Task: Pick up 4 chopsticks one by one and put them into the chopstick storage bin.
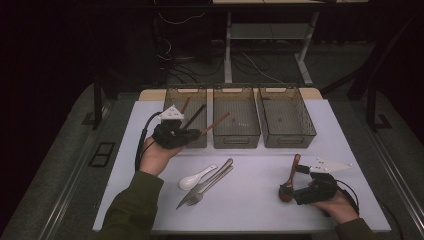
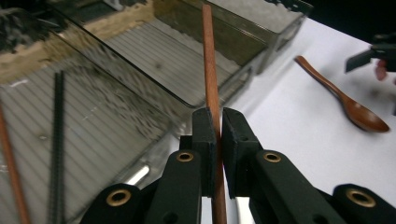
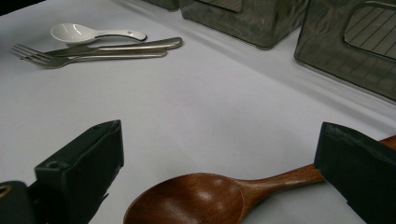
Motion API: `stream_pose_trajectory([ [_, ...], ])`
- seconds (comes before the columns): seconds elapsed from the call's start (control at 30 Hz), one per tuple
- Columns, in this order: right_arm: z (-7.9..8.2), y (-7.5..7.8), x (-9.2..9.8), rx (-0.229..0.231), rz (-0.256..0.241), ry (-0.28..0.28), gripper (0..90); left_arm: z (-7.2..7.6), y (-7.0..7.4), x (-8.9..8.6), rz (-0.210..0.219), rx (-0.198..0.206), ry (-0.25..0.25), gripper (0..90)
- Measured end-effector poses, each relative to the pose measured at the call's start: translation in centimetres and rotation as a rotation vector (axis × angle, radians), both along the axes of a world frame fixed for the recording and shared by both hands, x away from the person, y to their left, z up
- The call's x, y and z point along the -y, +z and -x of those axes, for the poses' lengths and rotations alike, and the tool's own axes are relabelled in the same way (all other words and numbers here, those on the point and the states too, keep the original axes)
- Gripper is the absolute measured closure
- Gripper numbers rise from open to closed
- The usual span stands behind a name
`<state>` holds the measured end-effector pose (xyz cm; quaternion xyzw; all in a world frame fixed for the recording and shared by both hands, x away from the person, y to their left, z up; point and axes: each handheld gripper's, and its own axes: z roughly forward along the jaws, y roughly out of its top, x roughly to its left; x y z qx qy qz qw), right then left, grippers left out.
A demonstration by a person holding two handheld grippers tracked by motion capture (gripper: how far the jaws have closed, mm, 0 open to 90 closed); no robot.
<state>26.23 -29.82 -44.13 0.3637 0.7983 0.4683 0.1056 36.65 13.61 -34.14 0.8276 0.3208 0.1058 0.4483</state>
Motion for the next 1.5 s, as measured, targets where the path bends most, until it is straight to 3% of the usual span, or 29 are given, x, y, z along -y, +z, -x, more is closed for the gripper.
stream_pose_trajectory([
  [0.3,0.0,0.0,0.0,0.001,0.0,0.0,1.3,-2.9,0.7,-0.4,-0.01,0.019,0.09,83.7],
  [0.43,0.0,0.0,0.0,0.002,-0.002,-0.001,1.3,-4.1,0.8,-0.7,0.001,0.017,0.142,83.8],
  [0.73,0.0,0.0,0.0,-0.003,-0.005,-0.003,1.3,-7.2,0.4,-1.1,-0.018,0.001,0.255,83.7],
  [1.17,0.0,0.0,0.0,-0.003,-0.007,-0.002,1.3,-10.8,-1.7,-1.3,-0.015,-0.028,0.352,83.7],
  [1.5,0.0,0.0,0.1,-0.005,-0.008,-0.002,1.3,-12.1,-3.6,-1.5,-0.036,-0.061,0.414,83.5],
])
